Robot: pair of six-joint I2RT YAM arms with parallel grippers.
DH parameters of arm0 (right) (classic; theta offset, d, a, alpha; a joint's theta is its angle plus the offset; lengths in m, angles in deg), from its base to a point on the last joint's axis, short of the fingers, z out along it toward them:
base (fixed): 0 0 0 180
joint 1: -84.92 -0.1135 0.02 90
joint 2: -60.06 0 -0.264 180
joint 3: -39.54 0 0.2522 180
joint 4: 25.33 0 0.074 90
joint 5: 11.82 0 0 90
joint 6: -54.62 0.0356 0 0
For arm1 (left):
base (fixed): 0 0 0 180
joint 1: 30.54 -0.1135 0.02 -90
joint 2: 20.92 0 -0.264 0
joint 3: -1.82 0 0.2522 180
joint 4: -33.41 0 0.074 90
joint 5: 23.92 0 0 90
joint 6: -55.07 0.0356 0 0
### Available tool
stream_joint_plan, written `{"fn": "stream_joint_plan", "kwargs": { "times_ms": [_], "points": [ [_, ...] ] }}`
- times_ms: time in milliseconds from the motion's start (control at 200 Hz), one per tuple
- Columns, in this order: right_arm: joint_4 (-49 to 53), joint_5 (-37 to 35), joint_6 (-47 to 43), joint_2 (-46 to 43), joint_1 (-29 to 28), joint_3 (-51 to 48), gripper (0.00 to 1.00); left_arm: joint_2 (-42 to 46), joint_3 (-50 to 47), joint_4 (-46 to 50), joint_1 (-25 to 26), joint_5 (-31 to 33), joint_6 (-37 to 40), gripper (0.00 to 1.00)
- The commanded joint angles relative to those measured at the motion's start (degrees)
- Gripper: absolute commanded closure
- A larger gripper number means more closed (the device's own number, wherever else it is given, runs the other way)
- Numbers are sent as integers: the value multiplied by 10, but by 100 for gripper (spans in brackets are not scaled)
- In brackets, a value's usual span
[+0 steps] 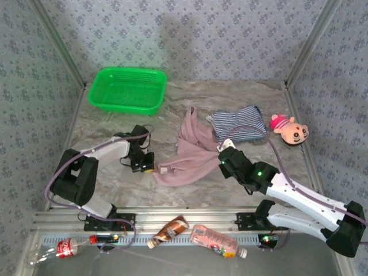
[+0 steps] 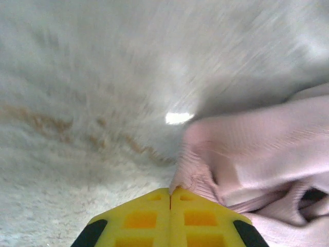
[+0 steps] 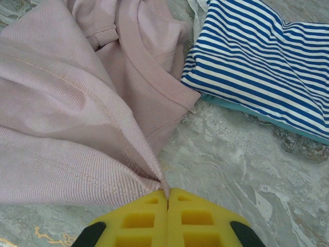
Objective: Fold and stack the tank tops
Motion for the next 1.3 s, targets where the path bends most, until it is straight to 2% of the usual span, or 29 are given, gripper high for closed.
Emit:
{"fn": "stream_joint_plan", "kwargs": {
  "times_ms": [0, 155, 345, 545, 680, 869, 994, 1059, 1294],
  "points": [
    [-6, -3, -6, -9, 4, 21, 100, 40, 64, 73, -16, 70, 53, 100],
    [-30, -27, -84, -4, 9, 95, 100, 103, 182, 174, -61, 164, 100, 100],
    [-86, -50, -222, 39, 25, 264, 100, 143, 377, 258, -98, 313, 155, 100],
    [-167, -23, -369, 99, 31, 448, 100, 151, 557, 253, -108, 442, 224, 100],
    [-182, 21, -425, 132, 18, 542, 100, 157, 663, 226, -108, 509, 269, 100],
    [-193, 54, -476, 153, -12, 612, 100, 171, 726, 181, -108, 529, 325, 100],
    [-189, 82, -491, 177, -1, 627, 100, 139, 763, 150, -108, 541, 356, 100],
    [-195, 99, -490, 193, 26, 626, 100, 108, 782, 142, -110, 529, 352, 100],
    [-239, 221, -390, 257, 168, 630, 100, -41, 856, 133, -132, 453, 291, 100]
  ]
}}
